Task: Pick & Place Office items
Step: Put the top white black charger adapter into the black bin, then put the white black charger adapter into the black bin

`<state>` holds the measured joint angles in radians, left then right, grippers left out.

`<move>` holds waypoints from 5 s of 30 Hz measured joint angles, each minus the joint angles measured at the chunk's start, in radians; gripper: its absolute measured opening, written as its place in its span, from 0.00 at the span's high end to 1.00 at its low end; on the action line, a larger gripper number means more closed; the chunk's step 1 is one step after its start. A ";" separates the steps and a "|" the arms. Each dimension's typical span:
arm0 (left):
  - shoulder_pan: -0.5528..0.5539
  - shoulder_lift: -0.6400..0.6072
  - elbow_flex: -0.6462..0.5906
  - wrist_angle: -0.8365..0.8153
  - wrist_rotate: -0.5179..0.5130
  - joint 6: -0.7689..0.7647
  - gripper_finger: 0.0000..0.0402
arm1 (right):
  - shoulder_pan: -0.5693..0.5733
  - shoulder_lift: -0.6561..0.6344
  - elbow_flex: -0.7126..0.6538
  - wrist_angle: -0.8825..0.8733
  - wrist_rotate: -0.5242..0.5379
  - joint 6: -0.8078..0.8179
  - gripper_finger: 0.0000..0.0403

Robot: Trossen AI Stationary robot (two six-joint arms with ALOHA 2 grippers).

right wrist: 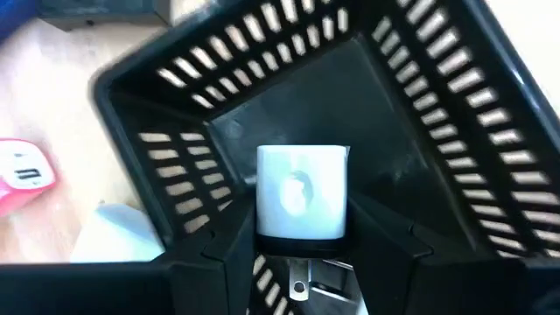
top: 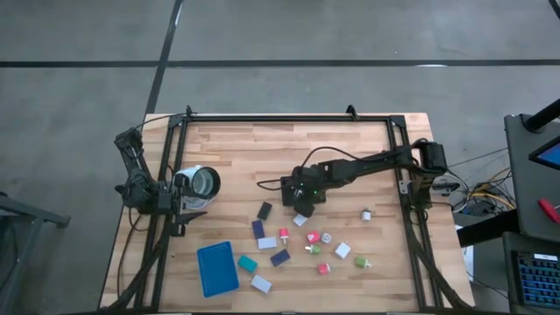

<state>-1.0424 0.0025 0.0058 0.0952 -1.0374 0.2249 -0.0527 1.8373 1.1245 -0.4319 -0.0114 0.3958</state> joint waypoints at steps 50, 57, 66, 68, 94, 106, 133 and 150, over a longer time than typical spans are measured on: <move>0.000 0.000 0.000 0.000 0.000 0.000 0.44 | -0.018 -0.040 0.033 0.017 0.087 -0.015 0.47; 0.000 0.000 0.000 0.000 0.000 0.000 0.44 | -0.018 -0.137 0.116 -0.079 0.253 0.038 0.46; 0.000 0.000 0.000 0.000 0.000 0.000 0.44 | 0.016 -0.256 0.225 -0.479 0.349 0.350 0.47; 0.000 0.000 0.000 0.000 0.000 0.000 0.44 | 0.031 -0.273 0.229 -0.547 0.354 0.435 0.47; 0.000 0.000 0.000 0.000 0.000 0.000 0.44 | 0.454 -0.331 0.045 -0.986 0.374 1.525 0.47; 0.000 0.000 0.000 0.000 0.000 0.000 0.44 | 0.571 -0.331 -0.150 -0.860 0.294 1.724 0.47; 0.000 0.000 0.000 0.000 0.000 0.000 0.44 | 0.572 -0.331 -0.425 -0.507 0.290 1.749 0.47; 0.000 0.000 0.000 0.000 0.000 0.000 0.44 | 0.572 -0.331 -0.458 -0.463 0.290 1.747 0.63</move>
<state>-1.0422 0.0021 0.0057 0.0949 -1.0377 0.2249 0.5190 1.5066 0.6666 -0.8951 0.2789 2.1427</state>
